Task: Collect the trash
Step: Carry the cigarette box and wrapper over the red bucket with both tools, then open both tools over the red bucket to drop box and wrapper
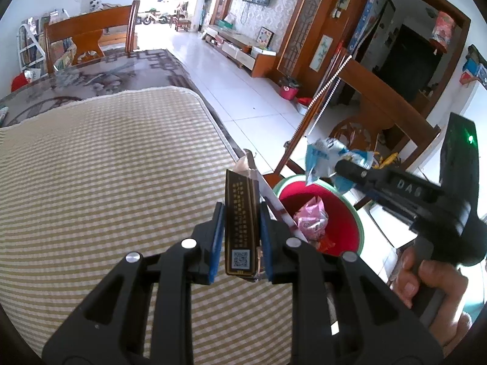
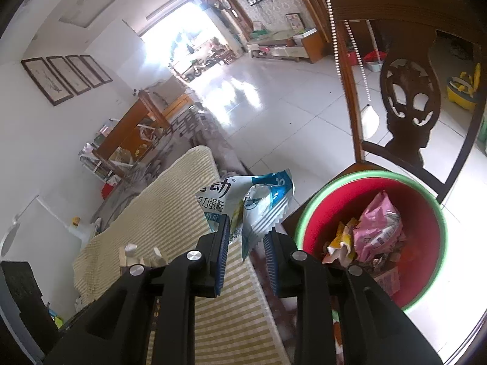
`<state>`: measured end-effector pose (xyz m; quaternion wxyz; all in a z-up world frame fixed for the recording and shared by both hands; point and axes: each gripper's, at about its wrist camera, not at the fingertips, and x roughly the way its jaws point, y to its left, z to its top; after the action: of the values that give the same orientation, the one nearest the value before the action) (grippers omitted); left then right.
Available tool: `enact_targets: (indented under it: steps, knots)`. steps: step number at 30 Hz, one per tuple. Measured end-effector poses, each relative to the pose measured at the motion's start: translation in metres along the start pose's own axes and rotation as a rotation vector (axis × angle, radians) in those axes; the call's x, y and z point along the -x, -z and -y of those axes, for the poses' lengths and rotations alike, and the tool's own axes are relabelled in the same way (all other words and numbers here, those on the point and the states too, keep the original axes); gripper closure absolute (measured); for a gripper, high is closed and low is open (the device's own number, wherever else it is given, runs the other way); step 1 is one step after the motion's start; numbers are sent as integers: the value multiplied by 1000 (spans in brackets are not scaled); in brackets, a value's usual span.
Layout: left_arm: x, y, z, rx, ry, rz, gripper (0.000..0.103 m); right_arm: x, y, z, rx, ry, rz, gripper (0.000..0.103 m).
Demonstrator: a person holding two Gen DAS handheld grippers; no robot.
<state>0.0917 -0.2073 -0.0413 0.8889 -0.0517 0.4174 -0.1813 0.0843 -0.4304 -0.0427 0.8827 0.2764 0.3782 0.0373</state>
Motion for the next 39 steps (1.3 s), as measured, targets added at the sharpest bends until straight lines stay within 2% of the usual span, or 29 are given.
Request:
enact_targets:
  steps: [11, 17, 25, 30, 35, 39]
  knots:
    - [-21, -7, 22, -51, 42, -19, 81, 5, -7, 30, -68, 76, 9, 79]
    - [-31, -12, 44, -100, 69, -21, 81, 8, -9, 33, -41, 142, 29, 79]
    - [-47, -15, 53, -101, 95, -49, 81, 14, -12, 32, 8, 224, 82, 79]
    - [-55, -12, 58, -122, 105, -69, 81, 13, -14, 35, 12, 240, 88, 78]
    - [-65, -11, 62, -97, 141, -92, 81, 10, -15, 35, 9, 246, 85, 78]
    - [-72, -11, 74, -124, 149, -93, 81, 9, -16, 39, -7, 267, 84, 78]
